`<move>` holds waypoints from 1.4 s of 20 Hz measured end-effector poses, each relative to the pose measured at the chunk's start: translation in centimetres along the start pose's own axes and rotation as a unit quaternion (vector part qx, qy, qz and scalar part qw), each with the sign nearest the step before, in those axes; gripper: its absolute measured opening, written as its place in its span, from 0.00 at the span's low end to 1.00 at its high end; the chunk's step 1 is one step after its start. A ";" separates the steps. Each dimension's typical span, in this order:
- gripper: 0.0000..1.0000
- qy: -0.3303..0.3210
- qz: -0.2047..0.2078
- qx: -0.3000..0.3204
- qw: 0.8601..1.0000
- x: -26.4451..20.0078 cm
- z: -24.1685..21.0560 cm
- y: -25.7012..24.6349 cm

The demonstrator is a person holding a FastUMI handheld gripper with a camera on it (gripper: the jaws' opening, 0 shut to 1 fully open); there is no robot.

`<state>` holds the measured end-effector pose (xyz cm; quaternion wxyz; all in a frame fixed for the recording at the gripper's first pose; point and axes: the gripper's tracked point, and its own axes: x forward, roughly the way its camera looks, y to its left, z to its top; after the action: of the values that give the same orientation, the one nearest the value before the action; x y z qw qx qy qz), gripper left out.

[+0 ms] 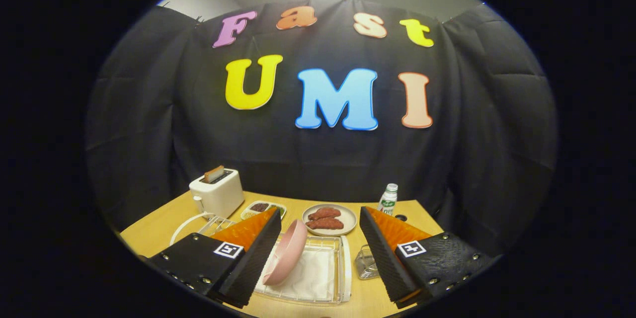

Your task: Take the plate from the dish rack, then take the spoon from the basket and place it into the plate.

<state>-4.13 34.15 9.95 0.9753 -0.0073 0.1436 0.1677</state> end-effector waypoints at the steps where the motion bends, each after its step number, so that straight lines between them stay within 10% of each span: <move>1: 0.97 0.015 0.005 0.006 1.000 1.0 -0.5 0.2; 9: 0.97 0.227 0.038 0.052 0.972 6.6 -7.0 1.2; 25: 0.96 0.480 0.102 0.096 0.866 9.2 -14.1 4.6; 28: 0.80 0.495 0.109 0.111 0.855 9.5 -14.6 5.3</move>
<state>-1.30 41.31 -6.52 0.7450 0.0347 0.6252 0.2299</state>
